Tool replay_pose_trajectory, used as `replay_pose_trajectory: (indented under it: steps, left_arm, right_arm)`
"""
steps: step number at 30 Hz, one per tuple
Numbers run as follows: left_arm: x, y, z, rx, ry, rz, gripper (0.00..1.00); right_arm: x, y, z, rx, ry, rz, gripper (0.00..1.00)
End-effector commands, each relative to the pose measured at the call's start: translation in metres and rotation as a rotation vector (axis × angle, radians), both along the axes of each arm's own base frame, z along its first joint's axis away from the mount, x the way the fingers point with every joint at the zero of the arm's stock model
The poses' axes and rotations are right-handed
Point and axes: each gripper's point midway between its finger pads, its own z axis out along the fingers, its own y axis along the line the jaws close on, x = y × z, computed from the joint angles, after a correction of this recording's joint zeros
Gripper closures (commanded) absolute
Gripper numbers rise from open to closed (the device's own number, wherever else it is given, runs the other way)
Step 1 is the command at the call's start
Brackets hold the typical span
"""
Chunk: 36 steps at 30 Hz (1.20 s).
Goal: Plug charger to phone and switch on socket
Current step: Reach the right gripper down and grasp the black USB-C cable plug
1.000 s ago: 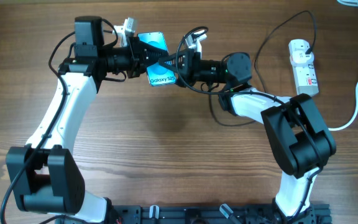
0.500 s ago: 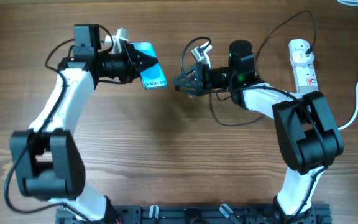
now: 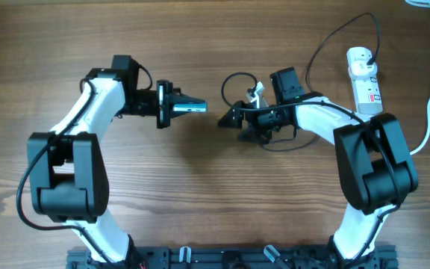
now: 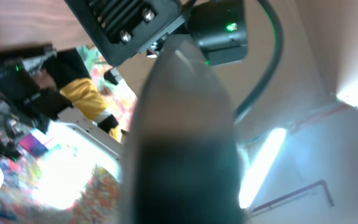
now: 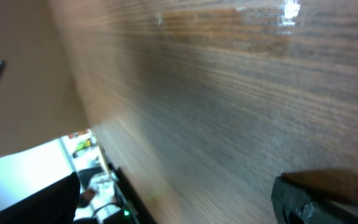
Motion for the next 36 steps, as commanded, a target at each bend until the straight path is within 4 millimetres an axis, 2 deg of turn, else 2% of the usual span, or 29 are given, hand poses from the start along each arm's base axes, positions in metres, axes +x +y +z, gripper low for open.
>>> replay_pose_trajectory:
  steps: [1, 4, 6, 8, 9, 10, 11, 12, 14, 15, 16, 17, 18, 19, 20, 23, 24, 26, 29, 31, 33, 36]
  left_arm:
    - [-0.011, -0.011, 0.013, -0.04, 0.169, -0.024, 0.96]
    - [-0.011, -0.012, 0.013, -0.038, 0.182, -0.027, 0.96]
    - [-0.01, -0.012, 0.013, -0.039, 0.166, -0.028, 0.96]
    - [-0.006, -0.012, 0.012, -0.044, 0.083, -0.03, 0.96]
    - [-0.003, -0.012, 0.011, -0.049, -0.011, -0.032, 0.96]
    - [0.0, -0.012, 0.011, -0.056, -0.11, -0.035, 0.96]
    - [0.004, -0.012, 0.004, -0.019, -0.219, -0.039, 0.96]
    - [0.008, -0.01, -0.014, 0.082, -0.299, -0.046, 0.96]
    - [0.015, -0.002, -0.041, 0.244, -0.336, -0.048, 0.96]
    - [0.024, 0.004, -0.05, 0.301, -0.385, -0.034, 0.96]
    - [0.032, 0.011, -0.056, 0.345, -0.425, -0.02, 0.96]
    - [0.04, 0.021, -0.065, 0.412, -0.459, -0.005, 0.96]
    - [0.045, 0.027, -0.07, 0.451, -0.511, -0.008, 0.96]
    - [0.049, 0.03, -0.076, 0.495, -0.558, -0.016, 0.96]
    - [0.051, 0.034, -0.082, 0.536, -0.58, -0.023, 0.96]
    - [0.053, 0.04, -0.09, 0.596, -0.607, -0.038, 0.96]
    - [0.053, 0.04, -0.09, 0.596, -0.607, -0.038, 0.96]
    - [0.054, 0.04, -0.09, 0.596, -0.625, -0.044, 0.96]
    - [0.055, 0.043, -0.094, 0.627, -0.626, -0.047, 0.96]
    - [0.055, 0.044, -0.094, 0.627, -0.626, -0.046, 0.96]
    - [0.055, 0.043, -0.094, 0.627, -0.625, -0.046, 0.96]
    - [0.053, 0.044, -0.094, 0.627, -0.619, -0.049, 0.96]
  right_arm:
    - [-0.024, -0.028, -0.057, -0.321, 0.027, 0.021, 0.0]
    - [-0.032, -0.017, -0.057, -0.326, 0.009, 0.07, 0.0]
    - [-0.026, -0.024, -0.049, -0.367, -0.027, 0.082, 0.0]
    - [-0.005, -0.047, -0.028, -0.487, -0.121, 0.079, 0.0]
    - [0.009, -0.061, -0.008, -0.554, -0.183, 0.068, 0.0]
    - [0.017, -0.066, 0.006, -0.563, -0.23, 0.071, 0.0]
    - [0.026, -0.069, 0.025, -0.554, -0.308, 0.093, 0.0]
    - [0.038, -0.075, 0.044, -0.565, -0.383, 0.064, 0.0]
    - [0.054, -0.093, 0.062, -0.63, -0.467, 0.0, 0.0]
    - [0.057, -0.1, 0.065, -0.658, -0.484, -0.007, 0.0]
    - [0.057, -0.103, 0.064, -0.667, -0.504, 0.029, 0.0]
    - [0.055, -0.104, 0.06, -0.678, -0.52, 0.08, 0.09]
    - [0.055, -0.106, 0.057, -0.693, -0.514, 0.077, 0.31]
    - [0.056, -0.104, 0.055, -0.693, -0.51, 0.071, 0.44]
    - [0.057, -0.101, 0.054, -0.698, -0.512, 0.068, 0.55]
    - [0.058, -0.093, 0.04, -0.831, -0.533, 0.06, 0.74]
    - [0.057, -0.085, 0.035, -0.843, -0.546, 0.08, 0.74]
    - [0.062, -0.075, 0.022, -0.873, -0.572, 0.099, 0.82]
    - [0.071, -0.069, -0.007, -0.871, -0.547, 0.077, 0.69]
    - [0.072, -0.069, -0.018, -0.877, -0.535, 0.084, 0.69]
    - [0.071, -0.069, -0.035, -0.885, -0.503, 0.079, 0.72]
    - [0.067, -0.071, -0.057, -0.899, -0.459, 0.086, 0.83]
